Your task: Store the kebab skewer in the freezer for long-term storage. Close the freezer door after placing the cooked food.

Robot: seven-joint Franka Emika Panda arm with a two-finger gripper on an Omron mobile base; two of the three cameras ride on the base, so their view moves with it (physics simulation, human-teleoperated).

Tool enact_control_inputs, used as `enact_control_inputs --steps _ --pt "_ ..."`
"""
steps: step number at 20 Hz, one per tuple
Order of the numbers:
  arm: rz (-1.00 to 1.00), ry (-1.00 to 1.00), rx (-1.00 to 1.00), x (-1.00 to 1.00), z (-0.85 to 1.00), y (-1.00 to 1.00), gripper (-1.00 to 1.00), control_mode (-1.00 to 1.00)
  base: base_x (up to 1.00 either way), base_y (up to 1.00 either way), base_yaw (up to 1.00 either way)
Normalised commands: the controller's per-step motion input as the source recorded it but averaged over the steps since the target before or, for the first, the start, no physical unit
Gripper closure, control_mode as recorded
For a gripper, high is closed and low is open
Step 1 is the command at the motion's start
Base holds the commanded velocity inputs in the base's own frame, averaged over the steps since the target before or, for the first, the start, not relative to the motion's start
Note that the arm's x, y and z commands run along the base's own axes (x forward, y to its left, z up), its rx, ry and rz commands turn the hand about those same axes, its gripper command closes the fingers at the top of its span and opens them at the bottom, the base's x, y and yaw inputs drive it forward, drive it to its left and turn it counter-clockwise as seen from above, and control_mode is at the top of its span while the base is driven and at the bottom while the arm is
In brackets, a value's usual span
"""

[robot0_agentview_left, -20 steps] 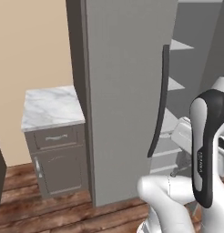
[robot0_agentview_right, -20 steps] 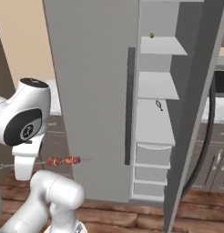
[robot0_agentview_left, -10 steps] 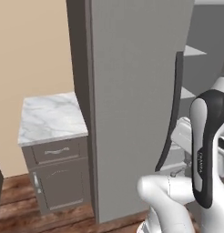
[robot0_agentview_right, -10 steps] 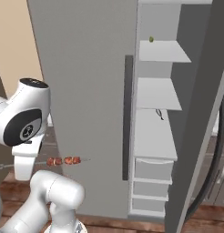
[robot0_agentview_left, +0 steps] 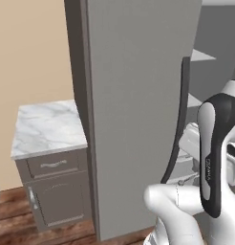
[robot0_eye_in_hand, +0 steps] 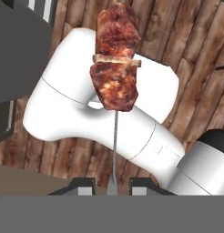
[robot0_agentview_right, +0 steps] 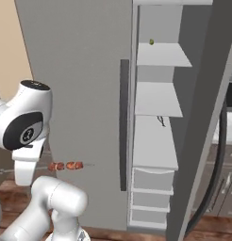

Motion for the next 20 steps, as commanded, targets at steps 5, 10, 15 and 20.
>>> enact_control_inputs --steps 5,10,15,20 --pt "0.00 0.00 0.00 0.00 0.00 0.00 1.00 1.00 0.36 -0.59 0.00" --pt "0.00 0.00 0.00 0.00 0.00 0.00 1.00 1.00 0.18 -0.59 0.00" --pt "0.00 0.00 0.00 0.00 0.00 0.00 1.00 1.00 0.16 -0.40 0.00" --pt "0.00 0.00 0.00 0.00 0.00 0.00 1.00 1.00 0.24 -0.23 0.00"
